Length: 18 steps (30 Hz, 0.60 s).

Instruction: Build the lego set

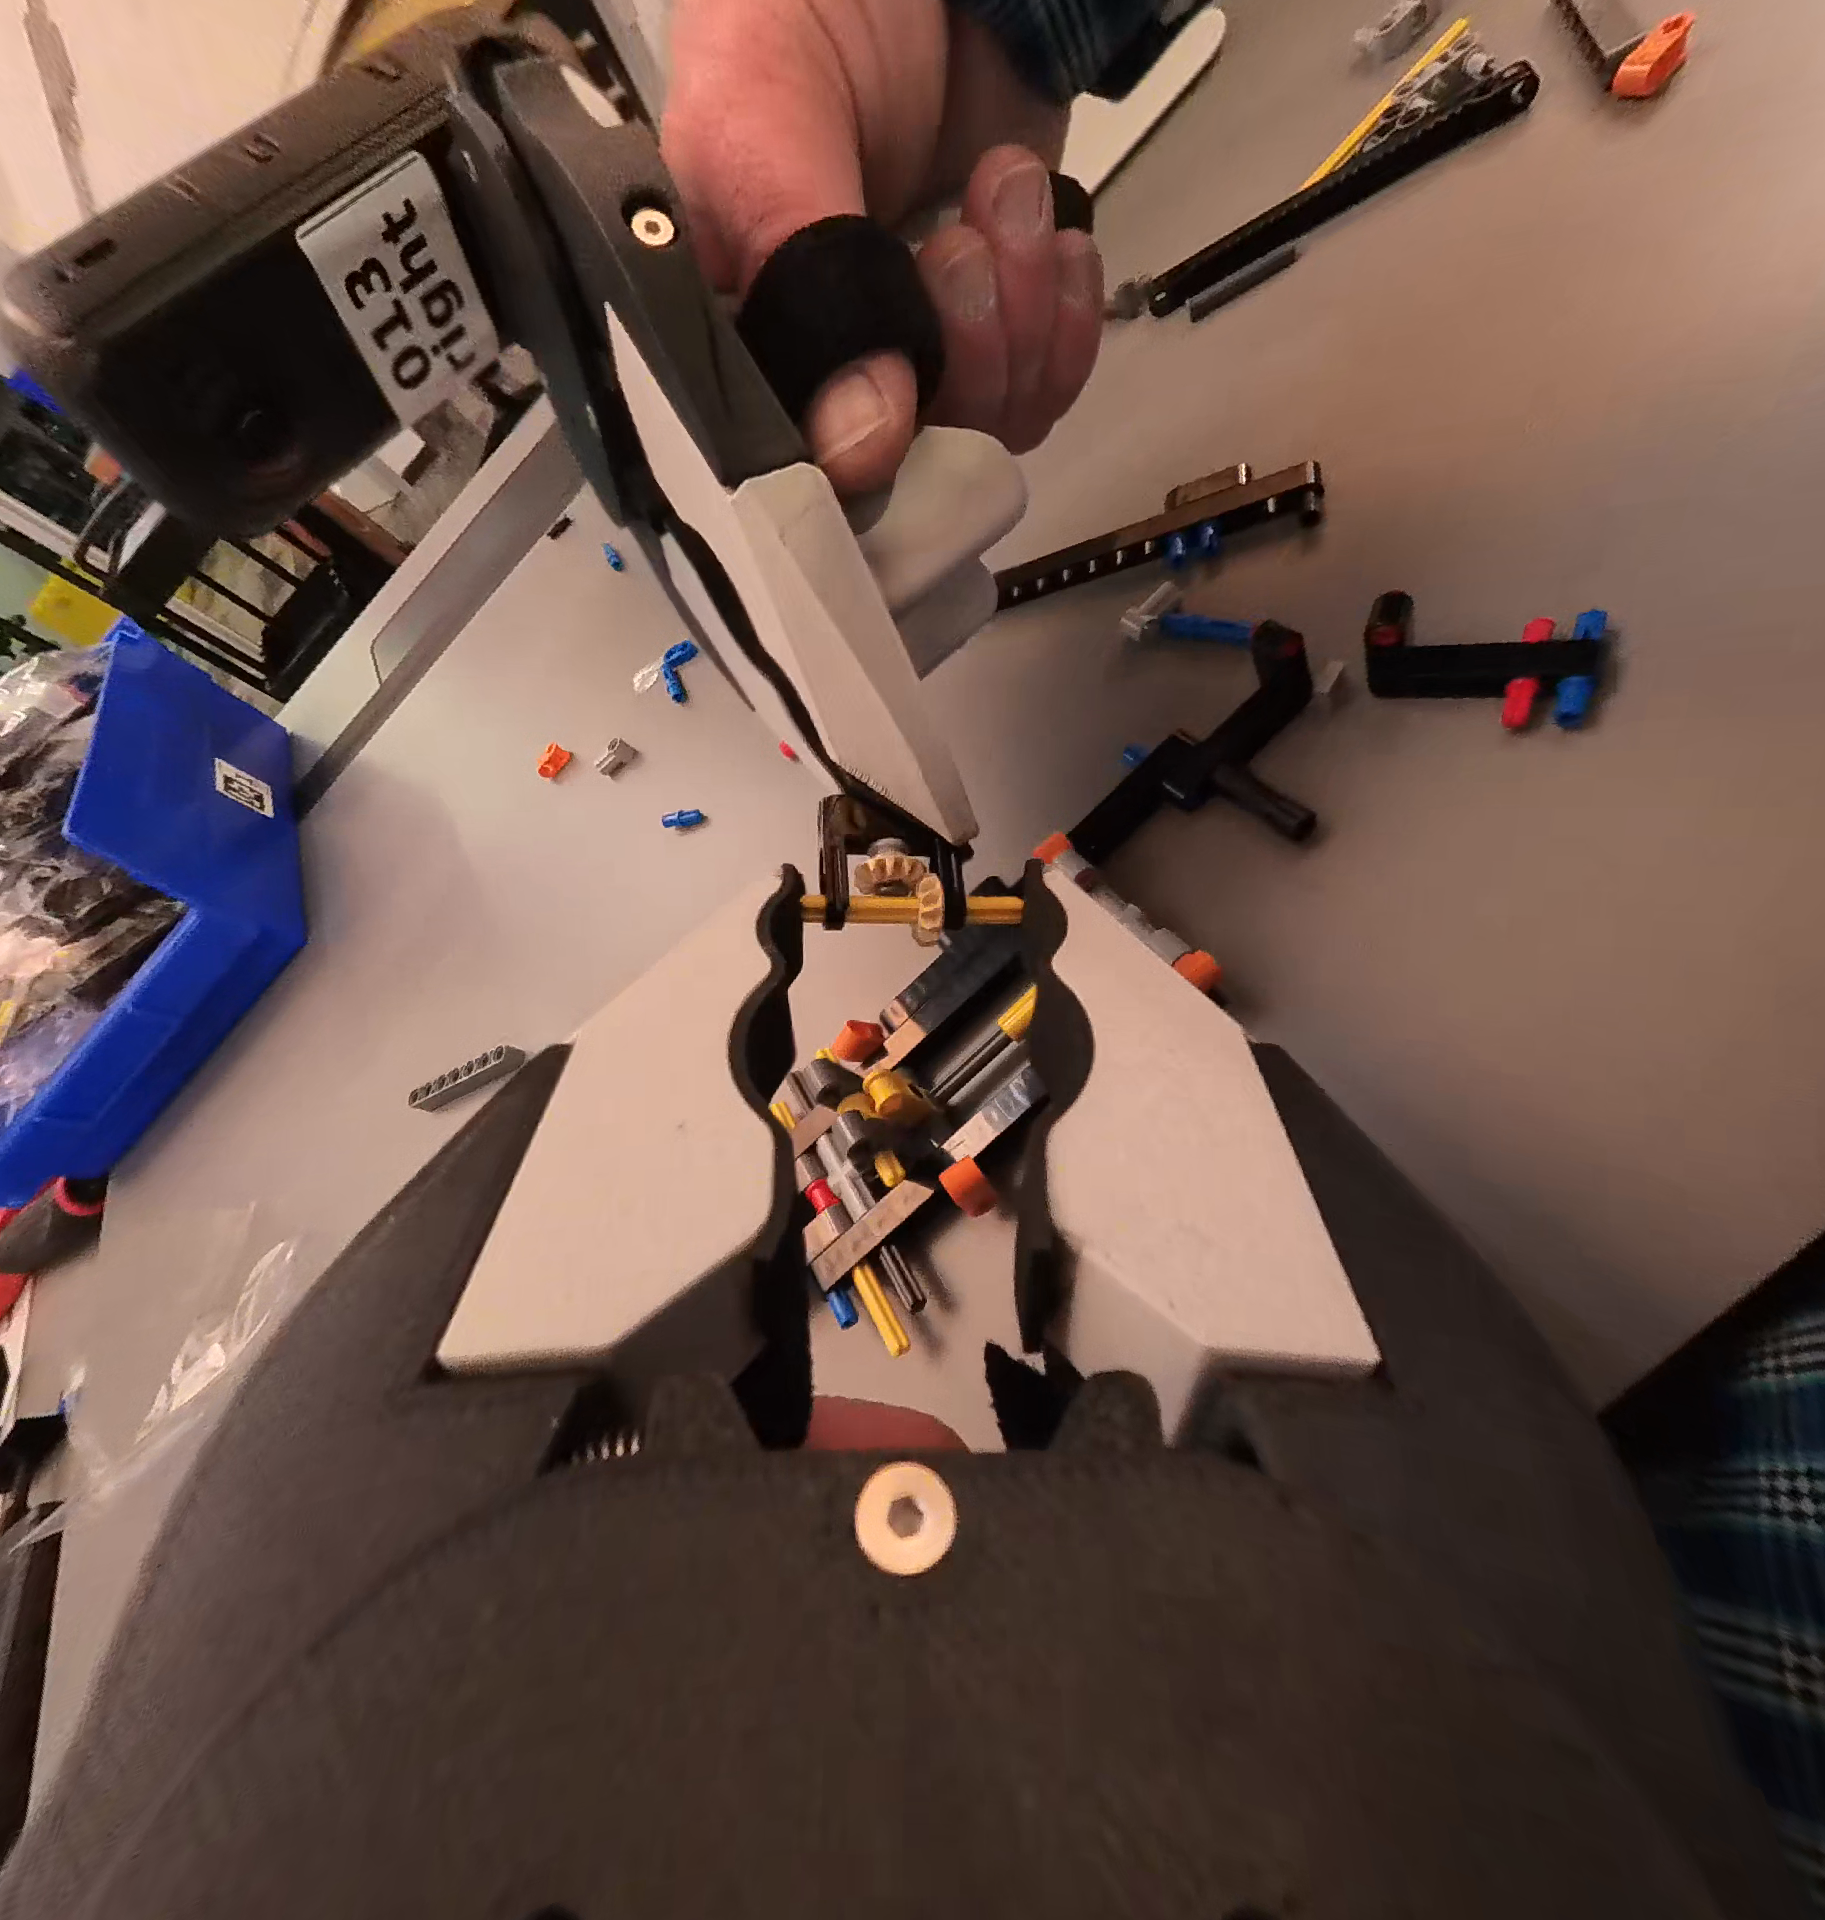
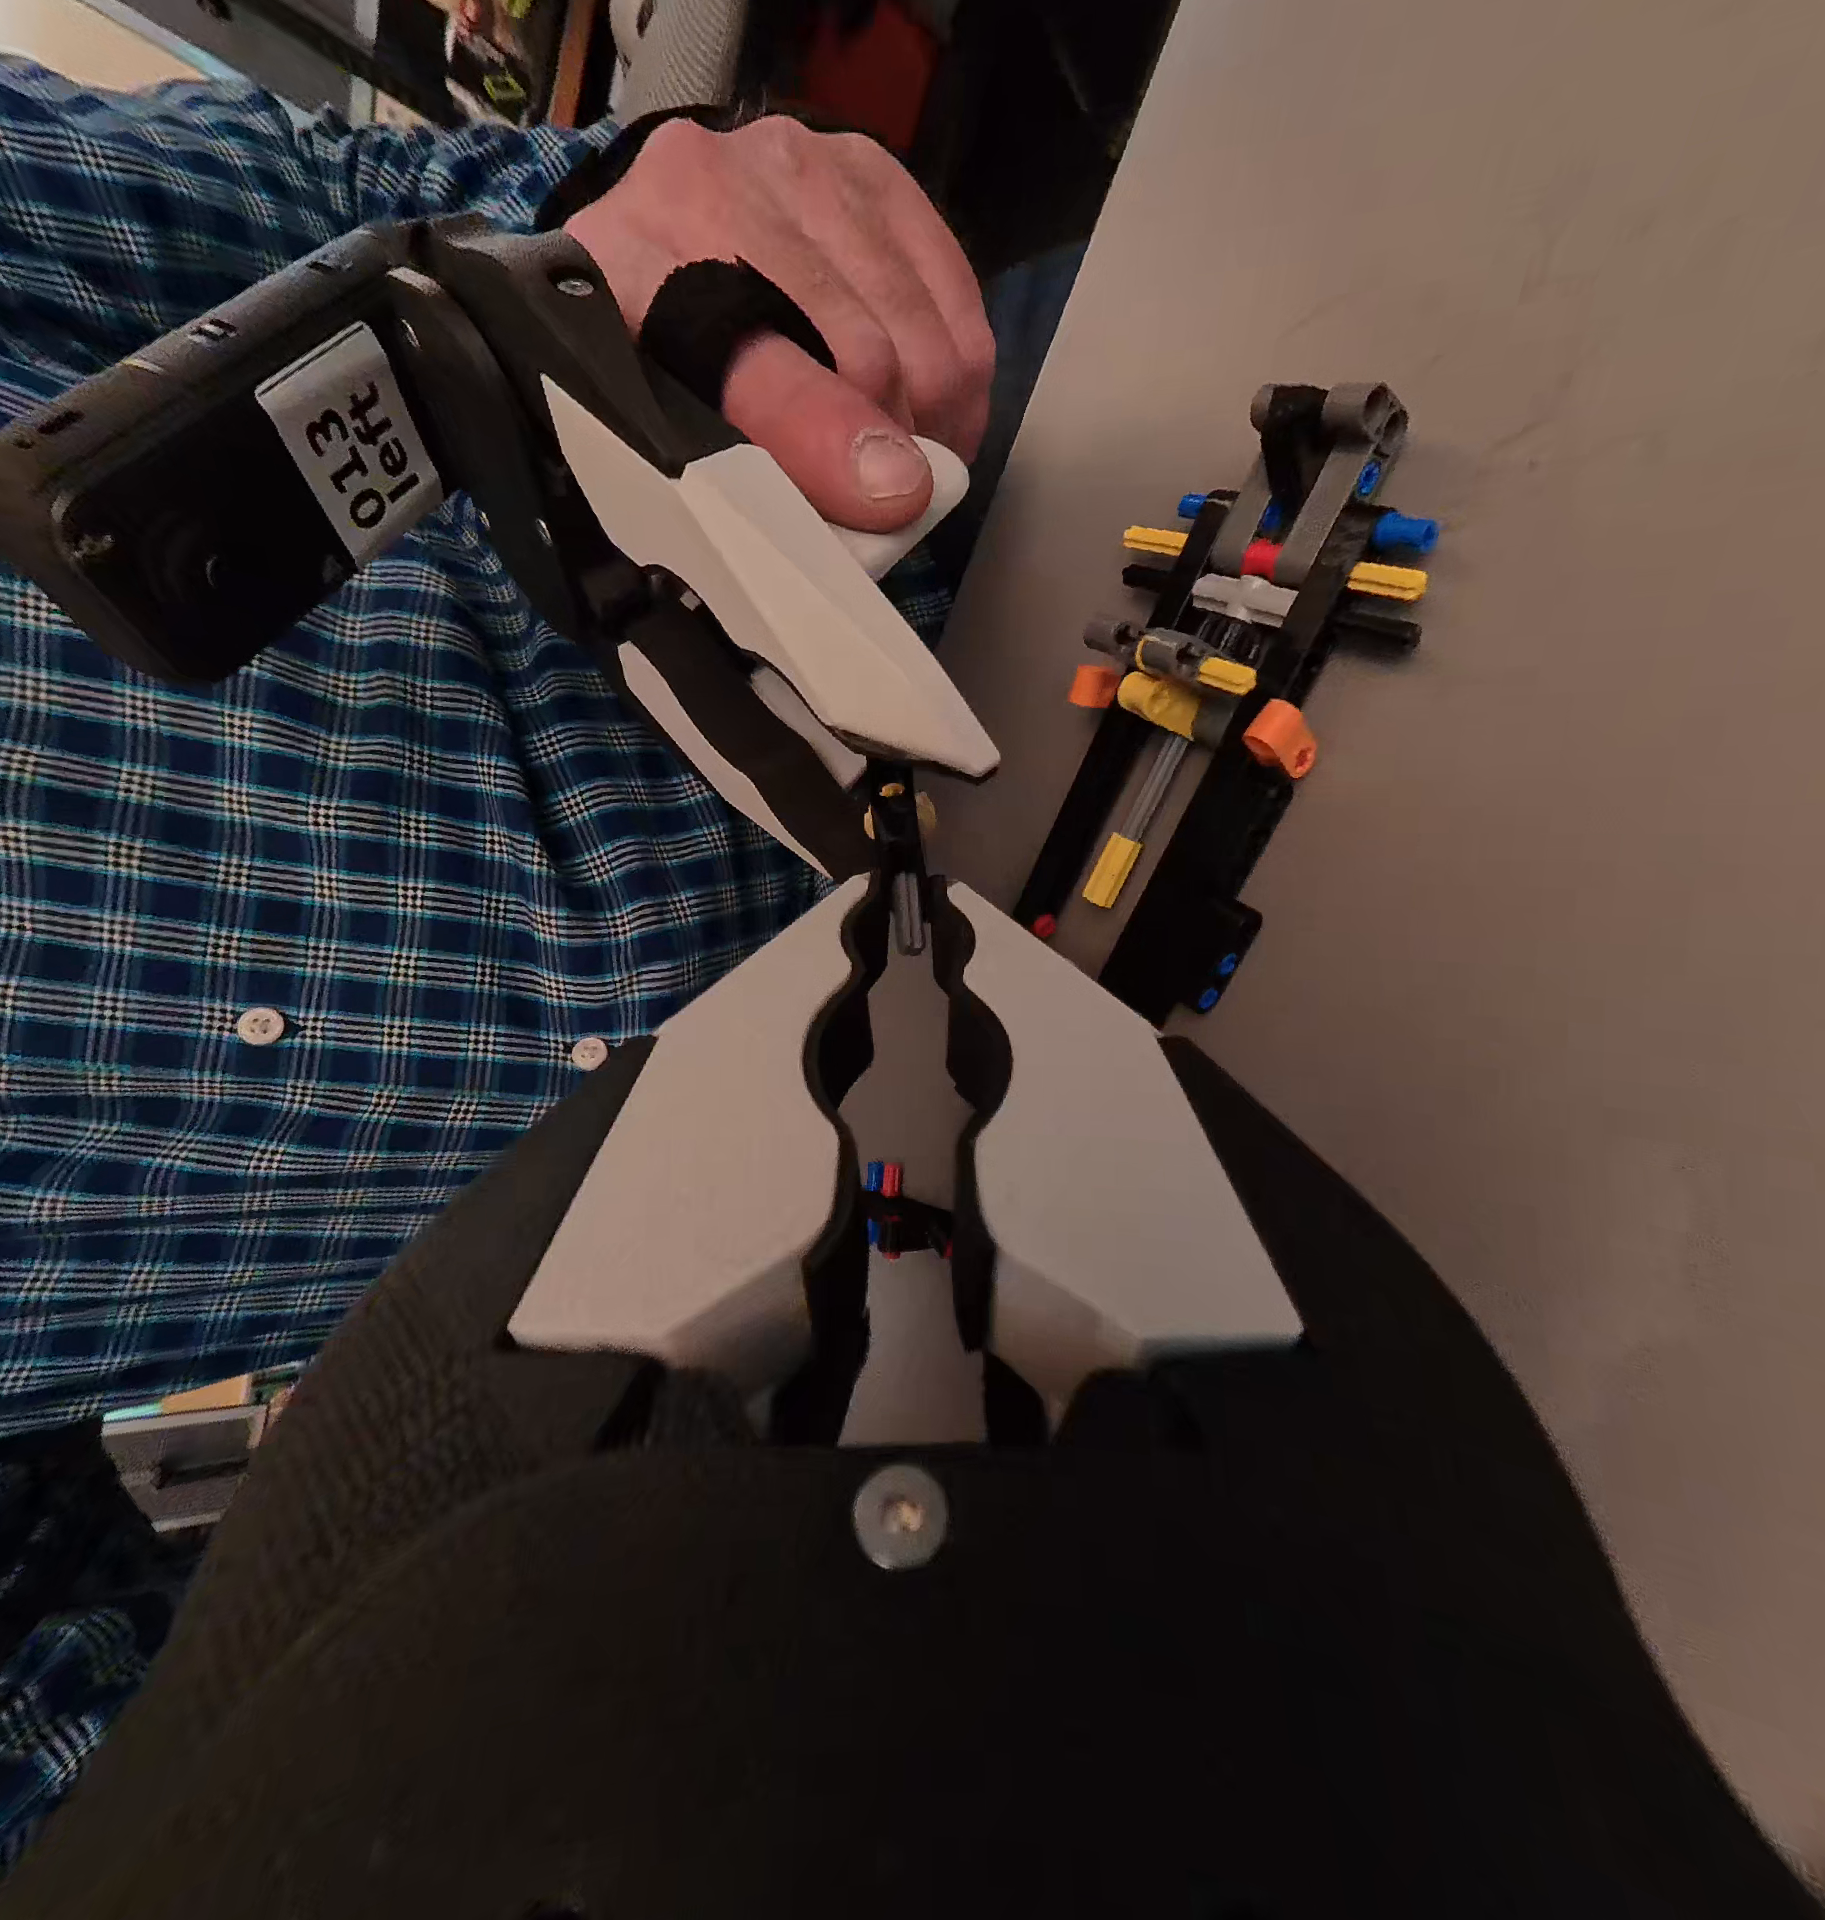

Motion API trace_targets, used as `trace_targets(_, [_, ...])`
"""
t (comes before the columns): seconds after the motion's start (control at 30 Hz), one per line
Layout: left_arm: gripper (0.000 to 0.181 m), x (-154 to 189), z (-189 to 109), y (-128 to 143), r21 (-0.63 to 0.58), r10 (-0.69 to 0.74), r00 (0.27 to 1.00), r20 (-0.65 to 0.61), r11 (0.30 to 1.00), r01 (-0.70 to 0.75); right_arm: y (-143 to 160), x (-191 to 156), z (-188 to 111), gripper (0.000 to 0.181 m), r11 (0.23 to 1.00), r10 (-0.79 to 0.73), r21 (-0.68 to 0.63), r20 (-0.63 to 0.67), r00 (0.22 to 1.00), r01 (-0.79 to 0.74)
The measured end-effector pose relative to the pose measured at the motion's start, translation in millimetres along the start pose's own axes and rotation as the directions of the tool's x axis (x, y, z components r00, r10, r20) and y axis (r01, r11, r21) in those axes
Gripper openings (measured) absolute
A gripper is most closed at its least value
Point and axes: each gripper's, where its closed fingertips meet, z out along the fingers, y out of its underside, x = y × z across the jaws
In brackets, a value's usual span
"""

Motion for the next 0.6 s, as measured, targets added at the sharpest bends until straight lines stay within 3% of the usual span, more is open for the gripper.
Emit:
trace_targets(0.3, [0.041, -13.6, -1.6, -3.3, 0.058, -0.129, 0.992, 0.009, 0.99, 0.128, -6.2, 1.3, -12.2, 0.022, 0.989, 0.001, 0.148, -0.03, 1.0, 0.003])
trace_targets(0.43, [0.04, -16.7, -1.9, -2.4, 0.071, -0.201, 0.98, -0.014, 0.977, 0.201, -8.2, 5.1, -26.5, 0.033, 0.979, -0.039, 0.192, -0.181, 0.983, 0.074])
trace_targets(0.6, [0.04, -13.5, -2.2, -1.3, 0.058, -0.232, 0.971, -0.05, 0.97, 0.235, -8.8, -5.2, -38.7, 0.03, 0.957, -0.141, 0.186, -0.372, 0.917, 0.223])
